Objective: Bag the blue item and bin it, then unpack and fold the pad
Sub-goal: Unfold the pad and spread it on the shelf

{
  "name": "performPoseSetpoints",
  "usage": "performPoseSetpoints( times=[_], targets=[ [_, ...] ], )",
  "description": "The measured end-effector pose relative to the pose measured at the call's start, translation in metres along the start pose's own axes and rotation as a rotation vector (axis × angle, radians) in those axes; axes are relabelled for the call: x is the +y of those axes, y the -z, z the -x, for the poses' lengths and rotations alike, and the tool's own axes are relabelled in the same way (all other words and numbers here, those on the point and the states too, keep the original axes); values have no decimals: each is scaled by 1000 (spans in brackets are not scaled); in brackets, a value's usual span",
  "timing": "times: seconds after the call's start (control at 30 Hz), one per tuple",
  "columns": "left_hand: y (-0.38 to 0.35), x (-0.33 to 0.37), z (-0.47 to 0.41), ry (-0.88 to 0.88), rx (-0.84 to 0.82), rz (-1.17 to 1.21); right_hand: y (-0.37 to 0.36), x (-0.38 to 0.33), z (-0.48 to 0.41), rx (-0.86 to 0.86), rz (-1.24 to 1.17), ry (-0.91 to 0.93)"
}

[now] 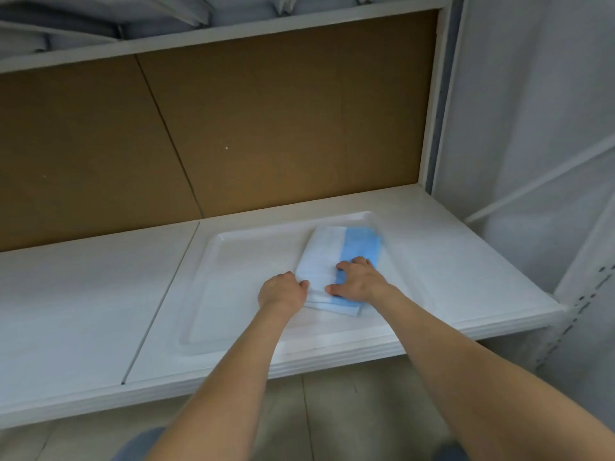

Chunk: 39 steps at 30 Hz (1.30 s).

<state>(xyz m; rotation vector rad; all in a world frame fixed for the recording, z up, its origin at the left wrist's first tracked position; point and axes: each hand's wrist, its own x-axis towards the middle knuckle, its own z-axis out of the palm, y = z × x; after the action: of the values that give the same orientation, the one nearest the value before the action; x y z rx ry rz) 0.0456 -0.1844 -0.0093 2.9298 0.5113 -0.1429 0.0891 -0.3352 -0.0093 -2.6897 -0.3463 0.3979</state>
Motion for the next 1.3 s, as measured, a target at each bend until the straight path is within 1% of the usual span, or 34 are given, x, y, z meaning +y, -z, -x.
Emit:
performPoseSetpoints(
  times=[0.17, 0.3, 0.43, 0.5, 0.57, 0.63, 0.7, 0.77, 0.83, 0.9, 0.97, 1.07, 1.13, 1.17, 1.23, 1.3],
  targets=[
    [5, -10, 12, -32, 11, 70, 0, -4, 5, 22, -40, 15],
    [6, -18, 13, -61, 107, 162, 0, -13, -4, 72, -83, 29],
    [0, -24, 12, -134, 167, 228, -3, -21, -17, 70, -105, 34],
    [-1, -27, 7, -161, 159, 255, -1, -22, -21, 75, -145, 30],
    [1, -29, 5, -191, 138, 296, 3, -20, -23, 157, -230, 4],
    [3, -31, 5, -238, 79, 306, 9, -16, -19, 269, -291, -75],
    [3, -32, 9, -279, 0, 280, 12, -11, -14, 347, -312, -160],
    [1, -32, 11, -284, -24, 273, 10, -5, -12, 363, -359, -222],
    [-3, -32, 14, -261, 35, 285, 6, -3, -8, 336, -426, -251],
    [-4, -28, 19, -221, 127, 292, 2, -3, 0, 316, -542, -274],
    [0, -24, 20, -133, 203, 349, 0, -5, 9, 332, -682, -270],
    [5, -18, 19, 41, 275, 576, -11, 11, -7, 336, -861, -253],
    [6, -18, 18, 127, 282, 768, -14, 22, -12, 313, -949, -258],
    [6, -20, 18, 167, 282, 866, -8, 15, 2, 300, -991, -270],
    [5, -25, 15, 250, 263, 1064, 1, 5, 21, 274, -1044, -295],
    [2, -31, 8, 313, 241, 1257, 0, 6, 21, 236, -1038, -300]
  ],
)
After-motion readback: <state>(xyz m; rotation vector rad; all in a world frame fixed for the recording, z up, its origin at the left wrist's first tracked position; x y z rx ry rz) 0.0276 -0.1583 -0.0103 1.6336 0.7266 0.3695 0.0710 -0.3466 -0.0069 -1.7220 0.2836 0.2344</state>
